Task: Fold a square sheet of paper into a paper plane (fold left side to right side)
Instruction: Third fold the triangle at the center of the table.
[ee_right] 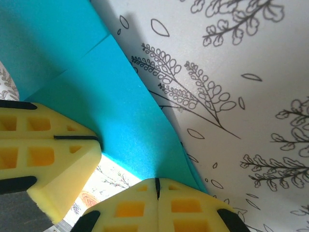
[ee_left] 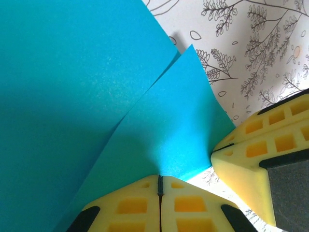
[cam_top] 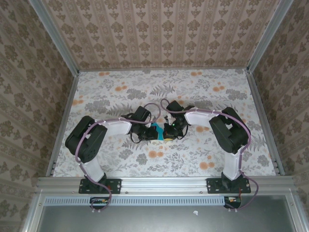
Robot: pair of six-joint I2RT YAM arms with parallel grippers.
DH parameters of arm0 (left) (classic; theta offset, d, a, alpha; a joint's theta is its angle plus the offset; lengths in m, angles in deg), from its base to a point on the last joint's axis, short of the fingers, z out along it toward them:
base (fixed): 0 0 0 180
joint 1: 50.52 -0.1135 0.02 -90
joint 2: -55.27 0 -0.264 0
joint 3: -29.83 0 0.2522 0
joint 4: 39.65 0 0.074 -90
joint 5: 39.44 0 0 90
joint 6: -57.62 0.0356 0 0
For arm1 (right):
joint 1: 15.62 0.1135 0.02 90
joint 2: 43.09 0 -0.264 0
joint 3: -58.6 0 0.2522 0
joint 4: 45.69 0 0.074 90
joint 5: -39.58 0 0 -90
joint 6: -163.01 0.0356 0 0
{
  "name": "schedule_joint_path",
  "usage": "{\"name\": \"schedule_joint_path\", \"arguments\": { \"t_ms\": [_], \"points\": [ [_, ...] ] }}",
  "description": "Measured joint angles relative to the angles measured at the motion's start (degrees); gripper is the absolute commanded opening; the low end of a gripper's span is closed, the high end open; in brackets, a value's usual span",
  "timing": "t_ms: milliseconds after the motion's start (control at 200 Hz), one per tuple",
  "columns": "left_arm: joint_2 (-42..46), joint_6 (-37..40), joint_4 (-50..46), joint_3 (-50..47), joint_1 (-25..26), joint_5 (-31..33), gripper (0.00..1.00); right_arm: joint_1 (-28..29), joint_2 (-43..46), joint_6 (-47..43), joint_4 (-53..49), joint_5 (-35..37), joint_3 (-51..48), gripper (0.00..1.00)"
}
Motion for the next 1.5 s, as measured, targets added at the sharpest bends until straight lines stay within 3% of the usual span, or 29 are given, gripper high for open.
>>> {"name": "schedule_joint_path", "arguments": {
  "t_ms": [435, 705, 1125, 1500],
  "points": [
    [9.97, 1.81, -5.77, -7.69, -9.51, 3.43, 0.07, 0.11, -0.07, -0.2, -0.28, 0.15, 0.09, 0.0],
    [15.54, 2.45, -7.19, -6.1, -4.96, 4.57, 0.08, 0.15, -0.09, -0.2, -0.44, 0.22, 0.22, 0.0],
    [2.78, 2.38, -3.08, 0.96, -0.96, 3.78, 0.08, 0.26, -0.09, -0.2, -0.7, 0.61, 0.37, 0.0],
    [1.05, 2.38, -3.32, 1.01, -0.57, 4.7, 0.07, 0.37, 0.07, -0.42, -1.01, 1.07, 0.42, 0.0]
  ]
}}
